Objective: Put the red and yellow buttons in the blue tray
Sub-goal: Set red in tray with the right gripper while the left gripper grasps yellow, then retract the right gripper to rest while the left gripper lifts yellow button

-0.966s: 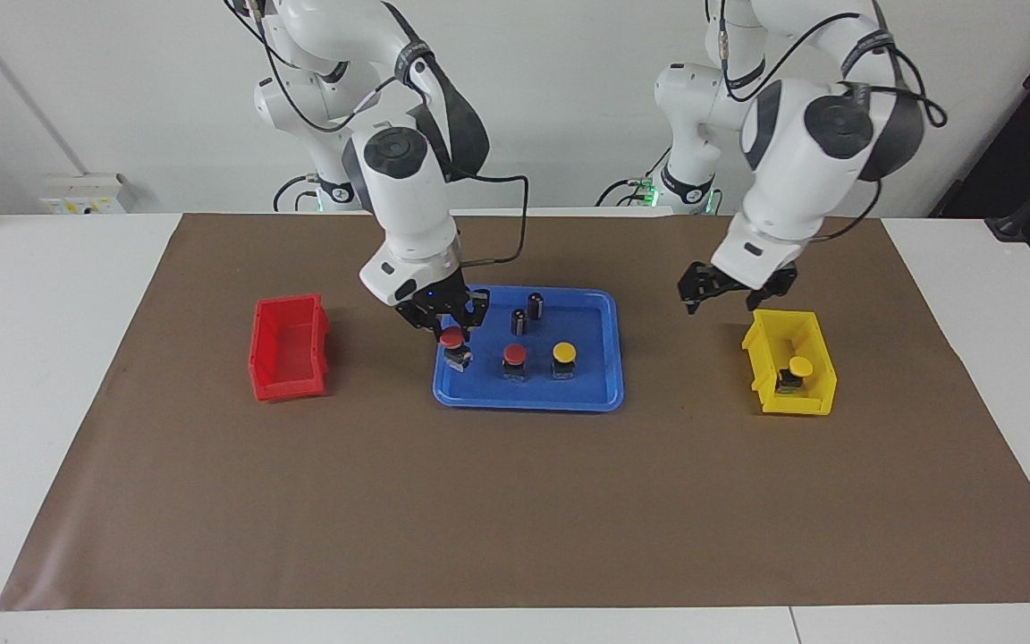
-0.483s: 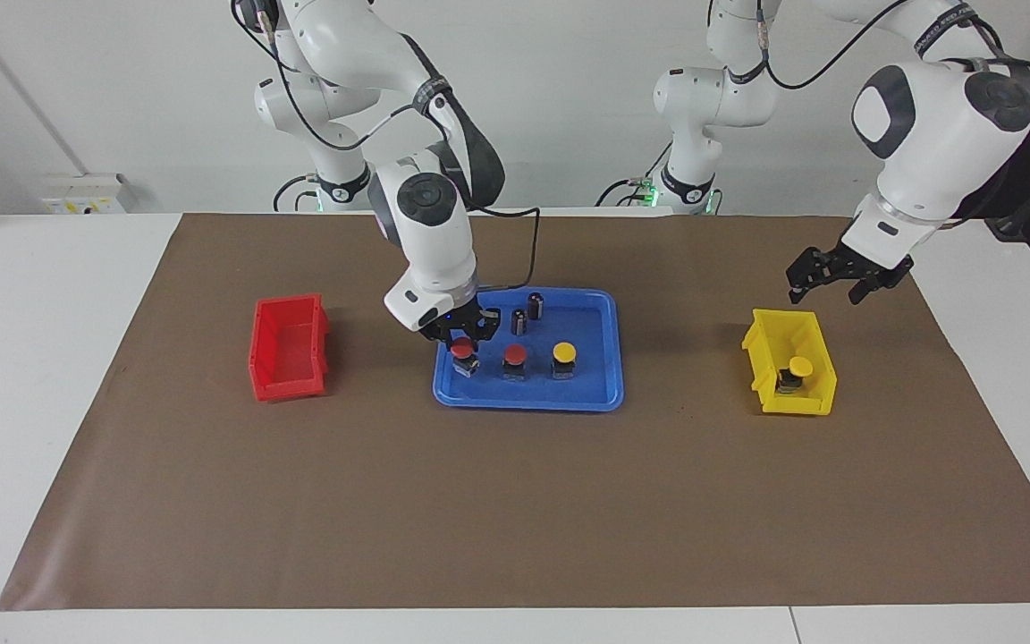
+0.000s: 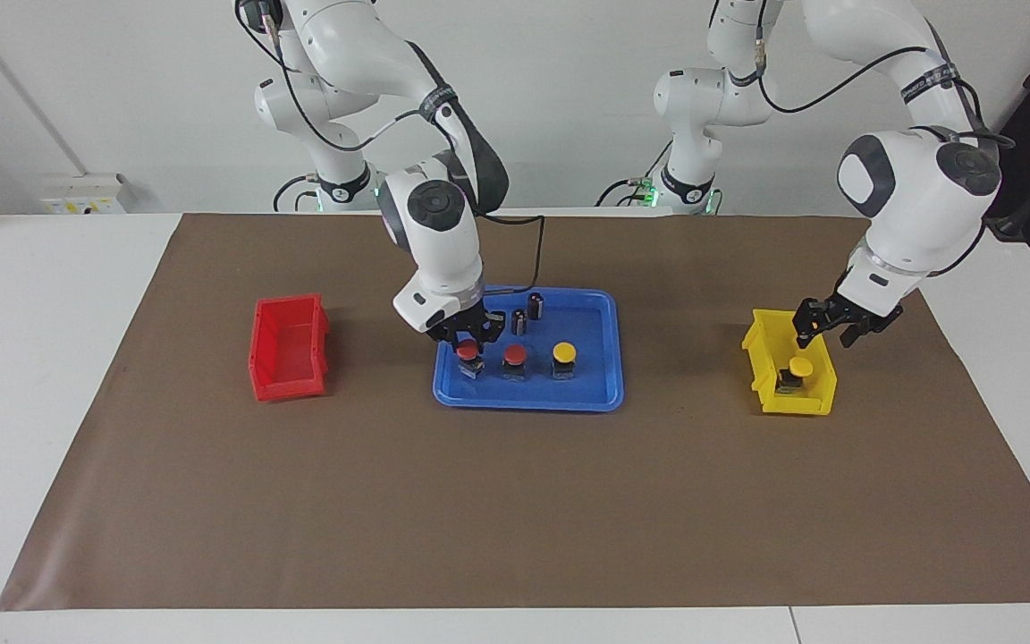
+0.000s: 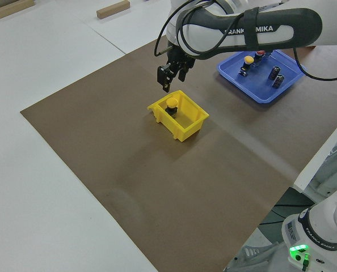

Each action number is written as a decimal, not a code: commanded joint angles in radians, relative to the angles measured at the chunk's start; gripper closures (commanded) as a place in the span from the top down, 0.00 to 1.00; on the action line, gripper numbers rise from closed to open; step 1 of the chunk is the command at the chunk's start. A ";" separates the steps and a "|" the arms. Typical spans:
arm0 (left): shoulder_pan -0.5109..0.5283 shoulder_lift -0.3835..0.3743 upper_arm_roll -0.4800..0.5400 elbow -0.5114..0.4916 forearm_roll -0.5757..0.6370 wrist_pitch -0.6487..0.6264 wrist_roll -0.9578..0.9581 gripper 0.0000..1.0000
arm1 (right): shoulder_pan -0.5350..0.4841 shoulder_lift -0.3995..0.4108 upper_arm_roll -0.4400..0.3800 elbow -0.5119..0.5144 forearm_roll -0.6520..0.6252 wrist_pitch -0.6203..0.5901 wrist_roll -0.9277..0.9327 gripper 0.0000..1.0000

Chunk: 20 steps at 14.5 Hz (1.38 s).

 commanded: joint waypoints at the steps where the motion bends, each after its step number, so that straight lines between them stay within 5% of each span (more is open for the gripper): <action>1: 0.013 -0.016 -0.010 -0.092 0.018 0.106 0.011 0.71 | 0.003 -0.008 -0.002 -0.012 -0.015 0.022 0.025 0.72; 3: 0.011 0.003 -0.011 -0.105 0.018 0.137 0.011 0.71 | -0.006 -0.007 -0.003 0.032 -0.032 0.006 0.022 0.99; 10: -0.001 0.046 -0.013 -0.134 0.016 0.212 0.005 0.69 | -0.182 -0.133 -0.014 0.249 -0.081 -0.315 -0.002 0.99; 12: -0.001 0.046 -0.011 -0.134 0.016 0.213 0.003 0.49 | -0.228 -0.173 -0.016 0.284 -0.081 -0.399 -0.089 1.00; 13: -0.001 0.046 -0.011 -0.134 0.016 0.210 0.008 0.11 | -0.258 -0.204 -0.016 0.286 -0.081 -0.430 -0.126 0.99; 14: -0.001 0.046 -0.011 -0.132 0.016 0.208 0.005 0.01 | -0.287 -0.227 -0.014 0.287 -0.081 -0.464 -0.165 0.99; 17: -0.002 0.046 -0.011 -0.093 0.015 0.145 -0.001 0.01 | -0.369 -0.279 -0.017 0.307 -0.080 -0.568 -0.335 0.99; 20: -0.005 0.047 -0.011 0.127 0.014 -0.147 -0.006 0.01 | -0.489 -0.279 -0.016 0.378 -0.083 -0.688 -0.543 0.99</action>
